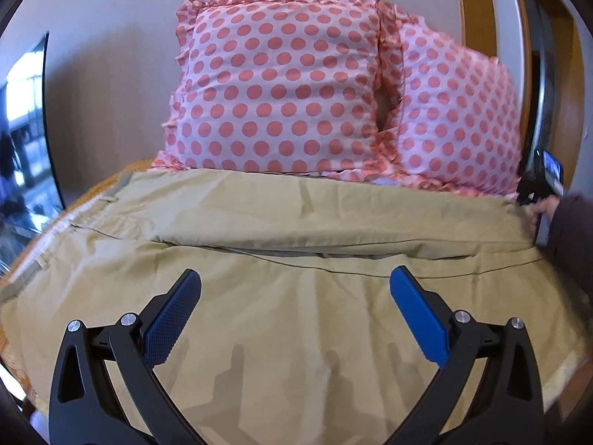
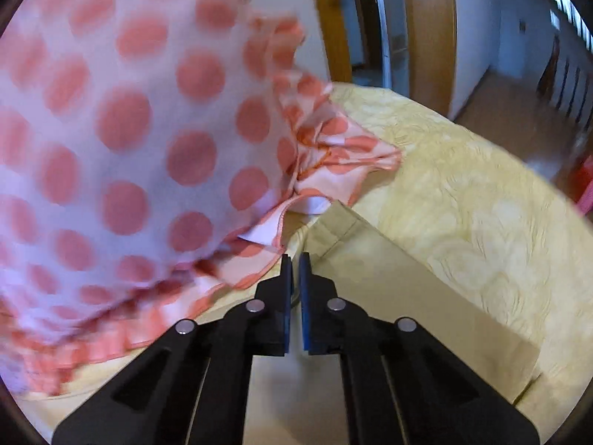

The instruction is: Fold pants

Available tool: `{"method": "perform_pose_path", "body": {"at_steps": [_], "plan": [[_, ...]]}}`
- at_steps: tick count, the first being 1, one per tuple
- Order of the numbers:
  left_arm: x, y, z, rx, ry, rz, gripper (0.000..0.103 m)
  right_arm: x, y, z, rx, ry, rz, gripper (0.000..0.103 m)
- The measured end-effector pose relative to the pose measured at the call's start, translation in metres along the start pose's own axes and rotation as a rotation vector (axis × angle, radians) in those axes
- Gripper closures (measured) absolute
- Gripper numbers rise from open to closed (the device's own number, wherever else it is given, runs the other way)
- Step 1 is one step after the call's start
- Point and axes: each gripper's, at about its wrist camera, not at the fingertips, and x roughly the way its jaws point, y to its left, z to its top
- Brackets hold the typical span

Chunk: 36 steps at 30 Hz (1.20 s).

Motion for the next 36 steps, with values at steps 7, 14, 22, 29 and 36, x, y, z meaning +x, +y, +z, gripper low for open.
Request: {"method": "perform_pose_path", "body": {"at_steps": [7, 14, 22, 29, 36], "plan": [[-0.021, 0.025, -0.002, -0.101, -0.009, -0.029, 0.001, -0.138, -0.091, -0.073, 0.163, -0.132, 0.378, 0.100], [-0.033, 0.043, 0.011, -0.156, -0.054, -0.019, 0.001, -0.157, -0.146, -0.150, 0.301, 0.039, 0.411, 0.098], [-0.033, 0.064, 0.021, -0.187, -0.038, 0.069, 0.001, -0.146, -0.147, -0.153, 0.371, 0.088, 0.442, 0.066], [0.004, 0.097, 0.052, -0.291, 0.031, -0.046, 0.001, -0.145, -0.155, -0.139, 0.367, -0.018, 0.556, 0.102], [0.093, 0.123, 0.079, -0.424, 0.202, -0.054, 0.001, -0.196, -0.176, -0.143, 0.346, -0.145, 0.605, 0.102]]}}
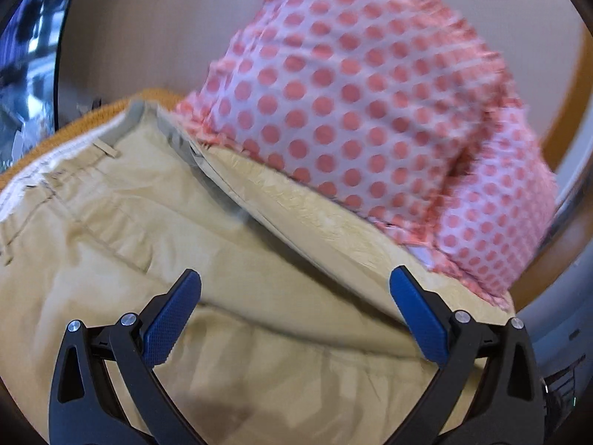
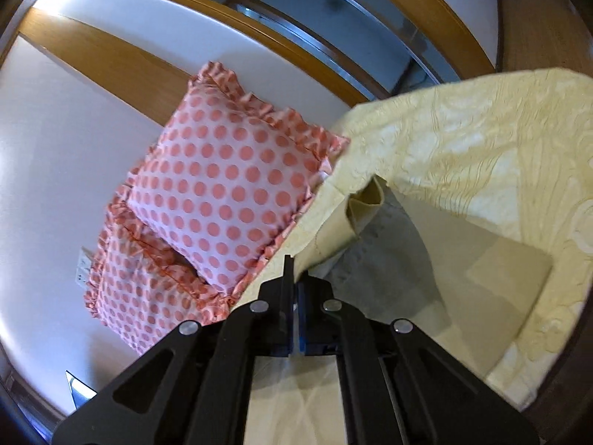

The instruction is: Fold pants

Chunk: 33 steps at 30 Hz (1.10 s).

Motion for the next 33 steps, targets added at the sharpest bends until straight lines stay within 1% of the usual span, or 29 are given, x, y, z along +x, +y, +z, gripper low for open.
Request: {"method": "perform_pose_path", "body": {"at_steps": [1, 2, 4, 5, 6, 7, 8, 9, 10, 11, 12, 13, 16, 17, 18, 20, 22, 25, 27, 30, 33], "plan": [[0.017, 0.002, 0.008, -0.012, 0.024, 0.035, 0.002, -0.005, 0.002, 0.000, -0.011, -0.010, 0.003, 0.102], [0.027, 0.003, 0.013, -0.019, 0.033, 0.060, 0.002, -0.008, 0.004, 0.000, -0.023, -0.016, 0.004, 0.102], [0.052, 0.011, 0.026, -0.054, 0.056, 0.127, 0.008, -0.011, 0.008, 0.000, -0.036, -0.022, 0.012, 0.102], [0.061, 0.018, 0.030, -0.081, 0.071, 0.142, 0.009, -0.012, 0.010, 0.000, -0.036, -0.022, 0.019, 0.102], [0.073, 0.025, 0.035, -0.118, 0.094, 0.153, 0.014, -0.013, 0.010, 0.001, -0.036, -0.023, 0.025, 0.102], [0.078, 0.029, 0.038, -0.143, 0.106, 0.155, 0.020, -0.013, 0.011, 0.002, -0.039, -0.024, 0.027, 0.102], [0.088, 0.036, 0.043, -0.180, 0.121, 0.158, 0.024, -0.013, 0.011, 0.002, -0.043, -0.027, 0.028, 0.102], [0.094, 0.040, 0.046, -0.198, 0.129, 0.158, 0.038, -0.013, 0.012, 0.003, -0.046, -0.029, 0.029, 0.102], [0.098, 0.044, 0.050, -0.215, 0.130, 0.147, 0.062, -0.012, 0.012, 0.004, -0.049, -0.030, 0.029, 0.102], [0.099, 0.051, 0.053, -0.240, 0.123, 0.107, 0.075, -0.012, 0.012, 0.005, -0.050, -0.030, 0.029, 0.102], [0.095, 0.055, 0.053, -0.259, 0.117, 0.095, 0.090, -0.011, 0.012, 0.006, -0.054, -0.028, 0.026, 0.102], [0.086, 0.060, 0.052, -0.276, 0.104, 0.085, 0.094, -0.009, 0.012, 0.007, -0.061, -0.025, 0.019, 0.102], [0.033, 0.062, 0.046, -0.226, 0.042, 0.032, 0.095, -0.012, 0.003, 0.011, -0.059, -0.025, -0.005, 0.102], [0.003, 0.063, 0.037, -0.195, 0.011, 0.011, 0.095, -0.014, -0.001, 0.012, -0.058, -0.026, -0.019, 0.102], [-0.018, 0.063, 0.028, -0.173, -0.009, 0.003, 0.095, -0.017, -0.007, 0.013, -0.055, -0.026, -0.037, 0.102], [-0.068, 0.066, -0.002, -0.129, -0.037, -0.001, 0.095, -0.020, -0.016, 0.013, -0.053, -0.022, -0.071, 0.102], [-0.101, 0.075, -0.037, -0.114, -0.028, 0.017, 0.095, -0.022, -0.027, 0.011, -0.051, -0.008, -0.110, 0.102], [-0.118, 0.097, -0.080, -0.150, 0.027, 0.038, 0.095, -0.024, -0.042, 0.007, -0.031, 0.020, -0.154, 0.102], [-0.123, 0.108, -0.100, -0.177, 0.060, 0.046, 0.095, -0.026, -0.047, 0.004, -0.027, 0.029, -0.176, 0.102], [-0.131, 0.110, -0.119, -0.168, 0.059, 0.068, 0.095, -0.033, -0.051, 0.003, -0.018, 0.022, -0.188, 0.102], [-0.140, 0.110, -0.129, -0.167, 0.049, 0.065, 0.095, -0.044, -0.051, 0.005, -0.027, 0.005, -0.199, 0.102]]}}
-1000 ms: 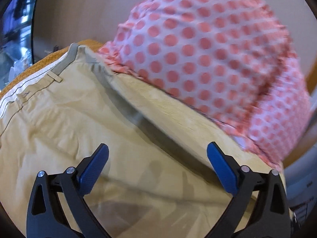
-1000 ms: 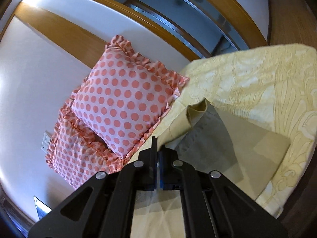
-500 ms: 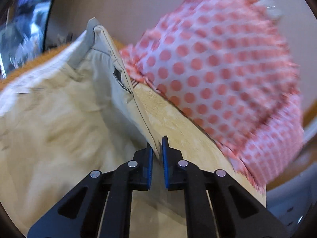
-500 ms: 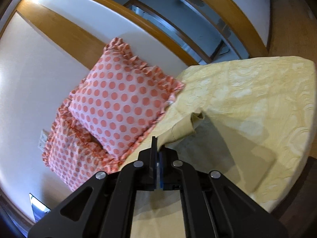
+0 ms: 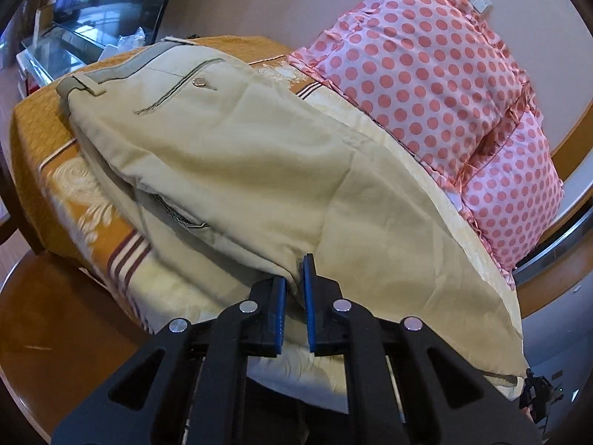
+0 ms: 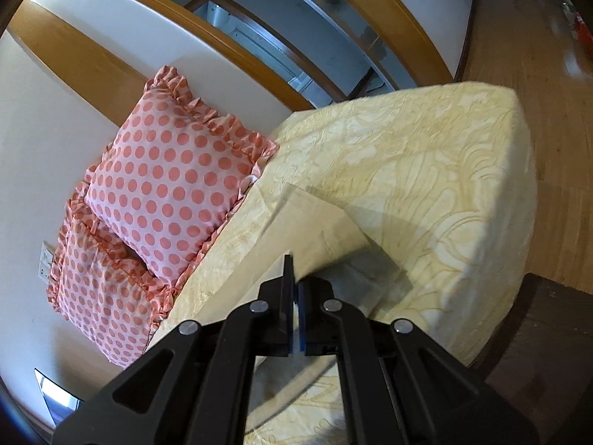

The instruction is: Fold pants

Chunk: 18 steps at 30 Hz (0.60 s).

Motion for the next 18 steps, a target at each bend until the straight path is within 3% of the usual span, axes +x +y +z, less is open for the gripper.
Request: {"method": "perform_pose_path", "body": {"at_steps": [6, 10, 11, 12, 14, 17, 18], "plan": [[-0.005, 0.002, -0.016, 0.026, -0.026, 0.008, 0.095, 0.003, -0.011, -0.008, -0.007, 0.034, -0.088, 0.101], [-0.014, 0.000, -0.025, 0.076, -0.072, 0.004, 0.093, -0.004, -0.014, -0.013, -0.013, 0.023, -0.136, 0.081], [-0.018, 0.000, -0.026, 0.084, -0.080, 0.003, 0.092, -0.010, -0.014, -0.012, -0.019, -0.001, -0.149, 0.066], [-0.023, 0.000, -0.027, 0.094, -0.090, 0.005, 0.089, -0.018, -0.013, -0.011, -0.036, -0.039, -0.178, 0.057], [-0.036, -0.001, -0.030, 0.113, -0.136, 0.035, 0.084, -0.023, -0.012, -0.009, -0.063, -0.071, -0.206, 0.057], [-0.060, -0.003, -0.029, 0.135, -0.259, 0.091, 0.070, -0.018, -0.017, -0.007, -0.069, -0.062, -0.222, 0.066], [-0.064, -0.005, -0.027, 0.135, -0.290, 0.094, 0.056, -0.012, -0.019, -0.009, -0.063, -0.043, -0.212, 0.070]]}}
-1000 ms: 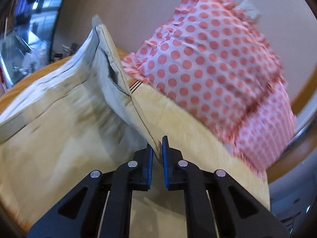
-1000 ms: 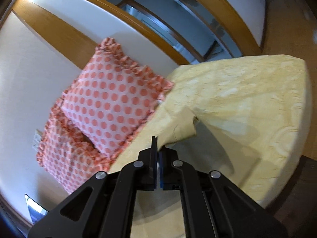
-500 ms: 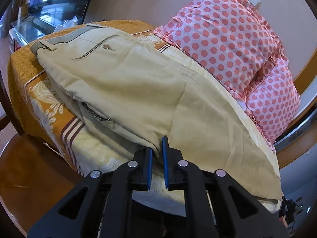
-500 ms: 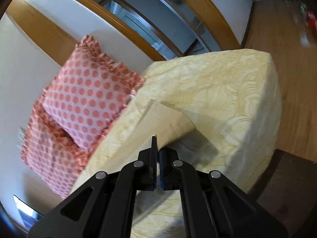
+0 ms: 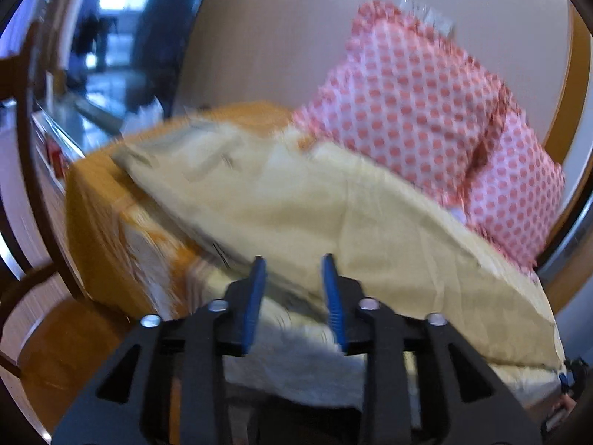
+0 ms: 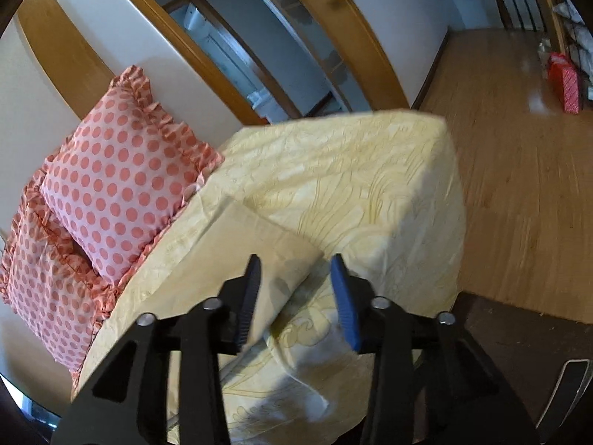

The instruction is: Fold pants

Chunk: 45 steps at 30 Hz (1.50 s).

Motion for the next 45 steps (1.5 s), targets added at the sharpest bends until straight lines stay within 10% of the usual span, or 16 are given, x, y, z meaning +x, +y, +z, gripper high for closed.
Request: {"method": "perform_pose_path", "body": {"at_steps": [2, 12, 18, 23, 28, 33, 45], "plan": [[-0.001, -0.002, 0.006, 0.014, -0.045, 0.021, 0.041, 0.007, 0.004, -0.005, -0.016, 0.008, 0.011, 0.072], [0.054, 0.007, -0.002, 0.044, 0.016, 0.052, 0.036, 0.010, 0.055, -0.005, -0.160, -0.060, 0.115, 0.099], [0.052, 0.007, -0.004, 0.029, 0.010, 0.046, 0.031, -0.025, 0.212, -0.057, -0.412, 0.026, 0.554, 0.100], [0.035, 0.019, 0.005, -0.055, -0.016, 0.034, 0.031, -0.029, 0.325, -0.186, -0.658, 0.365, 0.881, 0.100], [0.028, 0.053, 0.014, -0.141, -0.018, 0.072, 0.030, -0.022, 0.351, -0.311, -0.981, 0.691, 0.851, 0.085], [0.031, 0.089, 0.026, -0.246, -0.008, 0.063, 0.030, -0.038, 0.337, -0.296, -0.995, 0.514, 0.853, 0.043], [0.072, 0.109, 0.047, -0.312, 0.044, 0.088, 0.030, -0.027, 0.322, -0.302, -0.962, 0.529, 0.841, 0.043]]}}
